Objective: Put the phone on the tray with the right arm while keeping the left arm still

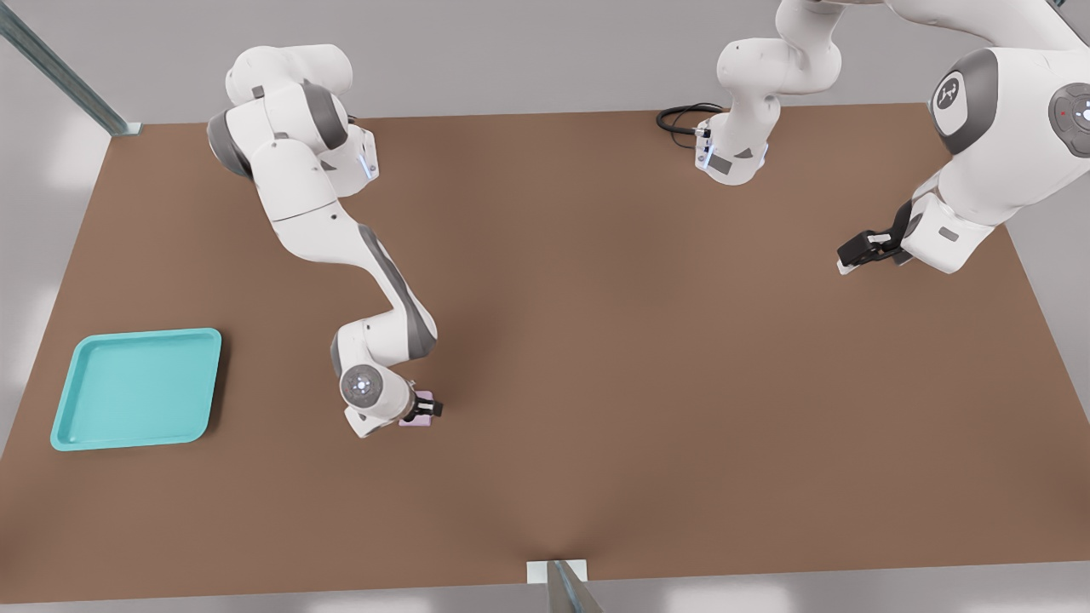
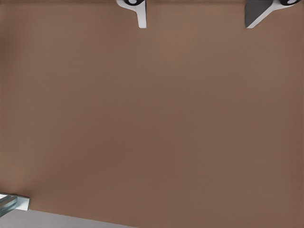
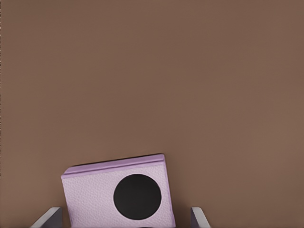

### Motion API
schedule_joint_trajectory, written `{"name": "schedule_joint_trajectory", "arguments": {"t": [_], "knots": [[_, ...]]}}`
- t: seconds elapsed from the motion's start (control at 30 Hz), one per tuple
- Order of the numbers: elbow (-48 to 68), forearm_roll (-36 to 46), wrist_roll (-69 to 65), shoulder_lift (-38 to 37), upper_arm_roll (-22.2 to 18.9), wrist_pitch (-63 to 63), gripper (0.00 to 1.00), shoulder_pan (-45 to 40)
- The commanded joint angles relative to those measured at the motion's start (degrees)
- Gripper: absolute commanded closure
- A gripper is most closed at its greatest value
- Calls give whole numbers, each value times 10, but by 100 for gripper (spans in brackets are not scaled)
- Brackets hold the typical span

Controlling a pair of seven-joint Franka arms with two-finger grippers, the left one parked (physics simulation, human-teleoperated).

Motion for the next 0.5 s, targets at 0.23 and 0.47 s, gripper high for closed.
{"name": "schedule_joint_trajectory", "arguments": {"t": [0.23,0.47], "knots": [[0,-9,3,4,0,17,0,-2],[0,-9,-4,12,0,22,2,-1]]}}
